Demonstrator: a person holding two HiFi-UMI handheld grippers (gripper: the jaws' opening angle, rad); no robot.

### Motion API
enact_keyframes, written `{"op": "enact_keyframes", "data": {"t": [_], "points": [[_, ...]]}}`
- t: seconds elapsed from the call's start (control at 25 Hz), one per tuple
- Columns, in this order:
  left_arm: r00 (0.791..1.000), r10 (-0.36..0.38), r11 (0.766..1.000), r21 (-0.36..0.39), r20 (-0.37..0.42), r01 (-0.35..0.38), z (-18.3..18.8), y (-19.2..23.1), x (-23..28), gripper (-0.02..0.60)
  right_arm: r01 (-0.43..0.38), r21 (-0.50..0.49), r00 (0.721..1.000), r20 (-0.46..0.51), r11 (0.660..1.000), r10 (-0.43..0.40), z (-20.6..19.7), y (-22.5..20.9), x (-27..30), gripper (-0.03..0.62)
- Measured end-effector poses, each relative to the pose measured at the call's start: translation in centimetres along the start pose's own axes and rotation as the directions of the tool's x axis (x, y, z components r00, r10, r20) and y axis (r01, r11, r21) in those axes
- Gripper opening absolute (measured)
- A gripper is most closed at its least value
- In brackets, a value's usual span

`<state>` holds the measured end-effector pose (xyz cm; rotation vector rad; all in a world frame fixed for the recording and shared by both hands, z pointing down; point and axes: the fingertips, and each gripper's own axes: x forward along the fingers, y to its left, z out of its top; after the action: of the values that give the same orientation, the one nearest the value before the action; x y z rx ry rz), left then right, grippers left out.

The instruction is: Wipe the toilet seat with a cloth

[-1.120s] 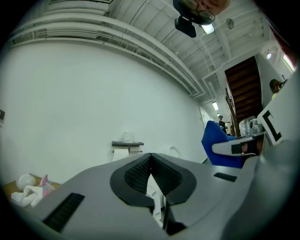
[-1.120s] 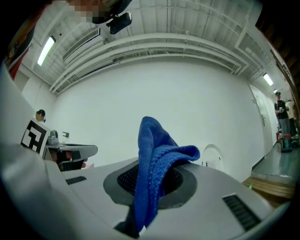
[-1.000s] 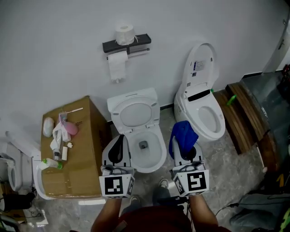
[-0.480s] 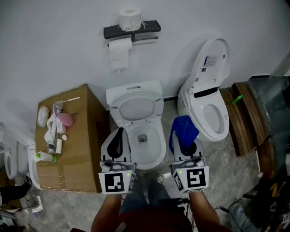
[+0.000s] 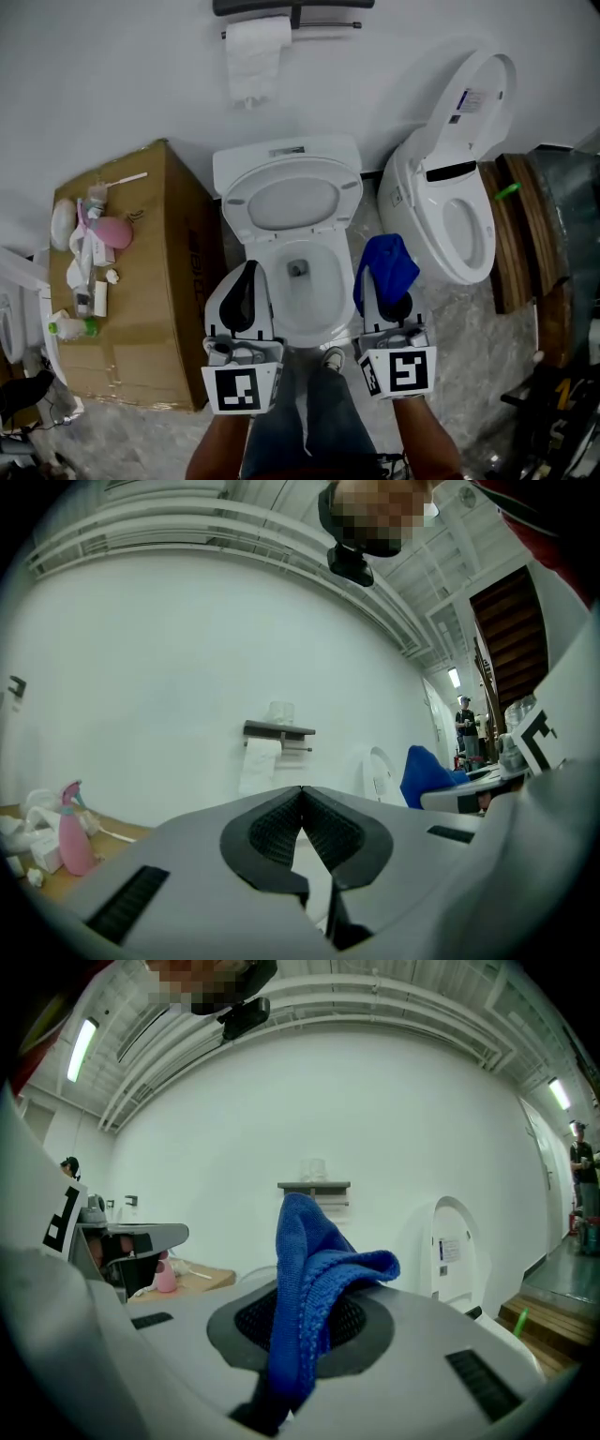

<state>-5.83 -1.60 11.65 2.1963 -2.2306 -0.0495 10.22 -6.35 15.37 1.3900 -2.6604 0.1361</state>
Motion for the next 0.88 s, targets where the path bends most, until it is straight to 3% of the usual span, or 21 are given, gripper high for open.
{"op": "enact_keyframes", "data": {"t": [0.44, 0.64, 0.88], "points": [[0.999, 0.035, 0.999, -0.004, -0.039, -0.035, -21.2, 6.1, 2.1, 0.015, -0.023, -0.01, 0.996, -0.088, 1.0, 0.022, -22.8, 3.1, 10.3, 0.066], [0.999, 0.051, 0.998, 0.026, 0.0, -0.051, -28.1, 8.5, 2.9, 0.015, -0.026, -0.022, 0.993, -0.118, 0.999, 0.024, -32.0, 4.0, 14.4, 0.066], [0.998, 0.058, 0.998, 0.021, -0.008, -0.058, -34.1, 10.0, 3.1, 0.015, 0.007, -0.031, 0.989, -0.148, 0.999, -0.011, -39.3, 3.9, 18.9, 0.066]]}}
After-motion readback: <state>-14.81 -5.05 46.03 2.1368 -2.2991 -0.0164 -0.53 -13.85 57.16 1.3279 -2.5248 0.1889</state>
